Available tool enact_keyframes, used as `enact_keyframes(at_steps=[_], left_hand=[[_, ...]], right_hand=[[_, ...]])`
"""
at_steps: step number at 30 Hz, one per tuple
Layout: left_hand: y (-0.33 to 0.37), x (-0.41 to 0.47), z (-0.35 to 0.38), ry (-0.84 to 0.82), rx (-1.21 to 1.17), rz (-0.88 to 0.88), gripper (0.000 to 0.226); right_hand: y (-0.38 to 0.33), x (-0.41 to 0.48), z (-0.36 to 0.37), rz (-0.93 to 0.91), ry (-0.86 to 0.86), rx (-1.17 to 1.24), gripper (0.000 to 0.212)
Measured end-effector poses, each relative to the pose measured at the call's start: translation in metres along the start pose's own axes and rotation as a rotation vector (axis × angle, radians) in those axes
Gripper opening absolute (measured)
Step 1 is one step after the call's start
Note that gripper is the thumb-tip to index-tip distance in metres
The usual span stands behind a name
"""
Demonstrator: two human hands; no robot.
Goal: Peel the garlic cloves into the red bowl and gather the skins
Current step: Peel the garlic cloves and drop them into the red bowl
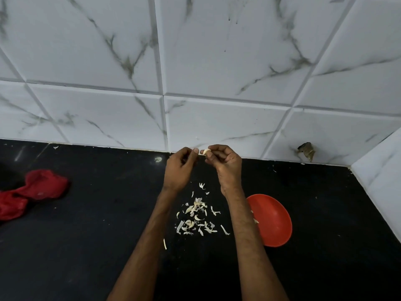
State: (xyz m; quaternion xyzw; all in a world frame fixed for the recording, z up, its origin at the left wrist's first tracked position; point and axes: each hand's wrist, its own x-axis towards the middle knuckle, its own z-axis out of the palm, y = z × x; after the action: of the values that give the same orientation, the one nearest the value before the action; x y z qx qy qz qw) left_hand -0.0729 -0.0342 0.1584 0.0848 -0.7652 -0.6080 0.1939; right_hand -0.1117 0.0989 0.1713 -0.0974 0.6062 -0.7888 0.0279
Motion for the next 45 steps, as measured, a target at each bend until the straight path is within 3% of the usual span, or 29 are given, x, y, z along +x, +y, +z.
enact_keyframes(at_steps=[2,4,7,15,18,23,27,37,45], left_hand=[[0.003,-0.001,0.002,-0.047,-0.123,0.029,0.013],[0.008,-0.002,0.005,-0.053,-0.202,0.063,0.016],[0.014,-0.003,0.010,0.036,-0.252,0.058,0.011],[0.017,-0.005,0.015,0.070,-0.388,0.007,0.016],[0.019,-0.007,0.018,0.092,-0.436,-0.034,0.015],[0.015,-0.004,0.015,0.036,-0.434,-0.080,0.014],[0.015,-0.002,0.011,0.010,-0.428,-0.067,0.015],[0.008,0.000,0.000,-0.058,-0.314,-0.009,0.011],[0.007,0.001,-0.010,-0.193,-0.332,-0.048,0.013]], right_hand=[[0.001,0.001,0.002,-0.033,0.037,-0.007,0.017],[0.002,0.001,0.003,-0.076,0.068,-0.042,0.018],[0.004,0.000,0.002,-0.094,0.076,-0.078,0.017],[-0.001,-0.004,0.005,0.027,0.015,0.050,0.012],[-0.001,-0.005,0.005,0.057,-0.021,-0.015,0.008],[-0.005,-0.001,-0.001,-0.139,-0.025,-0.339,0.008],[-0.013,-0.001,-0.001,-0.292,-0.004,-0.466,0.016],[-0.021,-0.001,-0.003,-0.268,-0.129,-0.520,0.038],[-0.027,-0.001,-0.001,-0.281,-0.232,-0.535,0.035]])
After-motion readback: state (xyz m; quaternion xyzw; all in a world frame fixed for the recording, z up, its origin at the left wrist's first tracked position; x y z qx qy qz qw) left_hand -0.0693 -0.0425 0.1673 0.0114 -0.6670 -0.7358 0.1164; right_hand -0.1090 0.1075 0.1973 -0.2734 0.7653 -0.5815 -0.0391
